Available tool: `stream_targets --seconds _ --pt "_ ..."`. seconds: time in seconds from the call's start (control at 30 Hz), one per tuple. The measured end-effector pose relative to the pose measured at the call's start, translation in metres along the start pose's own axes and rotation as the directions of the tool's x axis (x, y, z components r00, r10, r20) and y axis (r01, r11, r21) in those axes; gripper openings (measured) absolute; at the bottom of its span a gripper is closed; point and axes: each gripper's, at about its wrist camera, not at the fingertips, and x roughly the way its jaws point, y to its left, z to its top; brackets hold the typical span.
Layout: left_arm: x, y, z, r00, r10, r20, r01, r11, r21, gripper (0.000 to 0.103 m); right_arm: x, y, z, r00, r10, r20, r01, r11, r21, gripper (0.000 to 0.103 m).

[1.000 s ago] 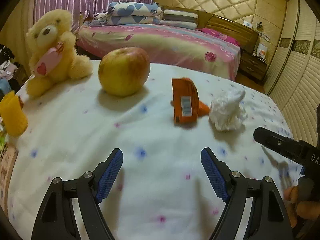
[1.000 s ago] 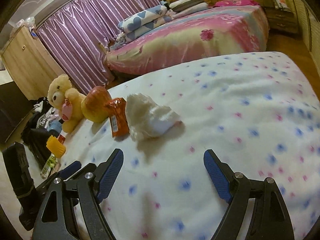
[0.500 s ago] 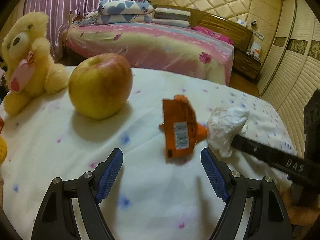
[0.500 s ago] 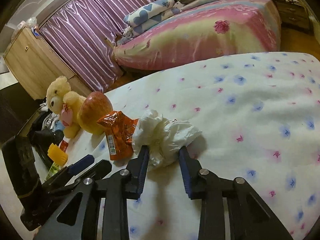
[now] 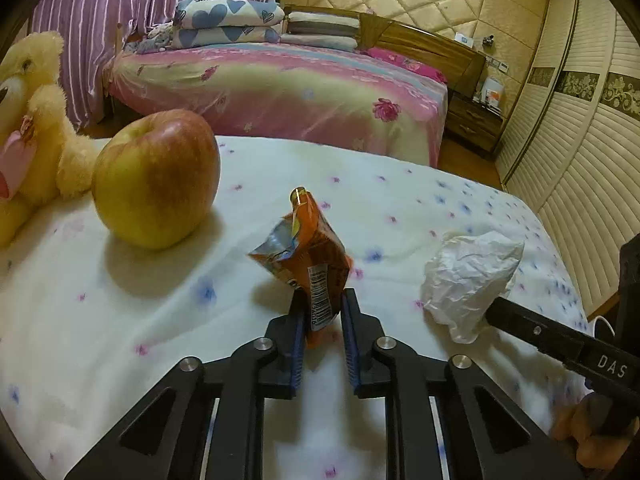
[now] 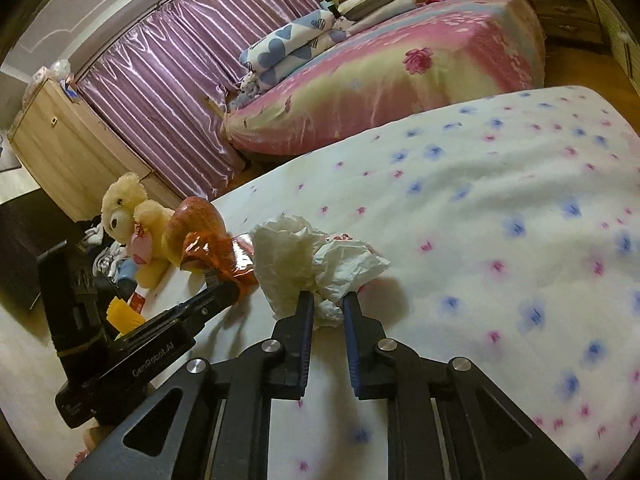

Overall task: Collect trash
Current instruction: 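Grasp the orange snack bag with the left tool while the right tool grasps the white tissue, then carry the orange bag and white tissue in both tools over the bin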

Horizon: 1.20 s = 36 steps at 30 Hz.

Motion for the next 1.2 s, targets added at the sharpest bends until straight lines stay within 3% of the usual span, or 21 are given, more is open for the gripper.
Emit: stream_targets --seconds 0.47,1.2 --pt "-0.064 -0.033 -0.053 0.995 -0.099 0.013 0.098 0.994 0.044 0.012 -0.062 -0.006 -0.040 0.998 -0.011 0.060 0.010 1.000 0.018 0.014" --pt "-0.111 -0.116 -0.100 0.976 -0.217 -0.035 0.220 0.959 0.177 0.012 -0.163 -0.036 -0.098 0.971 -0.160 0.178 0.152 0.987 0.057 0.014"
